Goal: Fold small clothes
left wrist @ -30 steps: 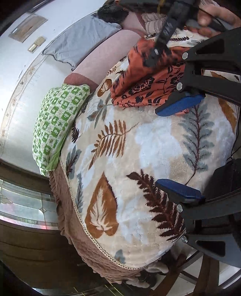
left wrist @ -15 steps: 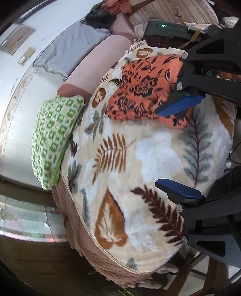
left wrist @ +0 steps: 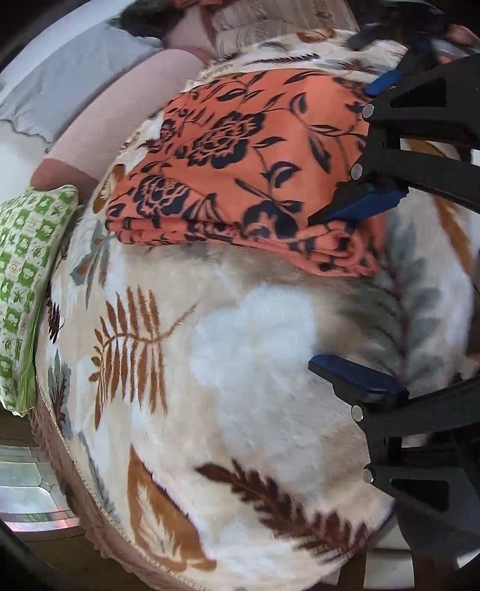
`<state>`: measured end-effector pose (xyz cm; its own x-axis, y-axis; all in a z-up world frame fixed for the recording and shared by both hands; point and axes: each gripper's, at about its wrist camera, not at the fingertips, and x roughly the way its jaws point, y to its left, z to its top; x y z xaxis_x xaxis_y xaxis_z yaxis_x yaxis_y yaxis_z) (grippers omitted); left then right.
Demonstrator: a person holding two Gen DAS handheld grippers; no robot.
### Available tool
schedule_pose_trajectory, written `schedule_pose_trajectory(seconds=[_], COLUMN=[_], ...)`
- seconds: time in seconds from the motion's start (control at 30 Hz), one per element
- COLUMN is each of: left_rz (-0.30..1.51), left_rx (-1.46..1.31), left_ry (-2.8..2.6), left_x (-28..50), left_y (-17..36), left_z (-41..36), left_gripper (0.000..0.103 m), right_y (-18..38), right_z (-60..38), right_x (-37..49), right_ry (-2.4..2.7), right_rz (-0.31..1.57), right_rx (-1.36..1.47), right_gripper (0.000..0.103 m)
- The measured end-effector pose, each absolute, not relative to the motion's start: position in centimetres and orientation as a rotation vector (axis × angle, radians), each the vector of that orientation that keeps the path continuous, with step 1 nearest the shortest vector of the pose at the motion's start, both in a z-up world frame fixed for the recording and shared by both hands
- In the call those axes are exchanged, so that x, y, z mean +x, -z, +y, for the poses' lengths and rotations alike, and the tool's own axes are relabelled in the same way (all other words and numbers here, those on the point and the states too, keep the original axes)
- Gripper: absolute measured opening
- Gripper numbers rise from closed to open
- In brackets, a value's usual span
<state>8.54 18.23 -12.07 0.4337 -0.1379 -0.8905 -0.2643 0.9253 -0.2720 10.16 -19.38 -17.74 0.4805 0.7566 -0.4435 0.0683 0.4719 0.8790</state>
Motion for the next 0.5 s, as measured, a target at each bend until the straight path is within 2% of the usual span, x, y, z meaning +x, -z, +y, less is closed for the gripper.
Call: schedule_pose_trajectory(seconds=[0.07,0.17,0.3,0.5], left_rz=[1.131,1.121,1.004,0.91], left_rx=[-0.355,-0.311,-0.26,-0.132], left_ry=[-0.083,-0.092,-0.085,0.015], left_x=[8.1,7.7,7.6,10.7], left_y=[11.2,9.6,6.4,5.7], left_z=[17.7,17.3,16.2,11.5], left_gripper=[0.071,0.071,0.071,0.074], right_y=[18.0,15.4,13.4,15.6], right_z=[-21.2,-21.7,-23.0,-23.0], right_x=[10.1,9.9,10.6,16.4], right_ry=[-0.495,-0.499,-0.503,-0.566], right_rz=[0.986,0.937,0.909,1.028], right_rx=[1.077,0.966,0.9,0.945], right_gripper=[0.074,0.075,0.075,0.075])
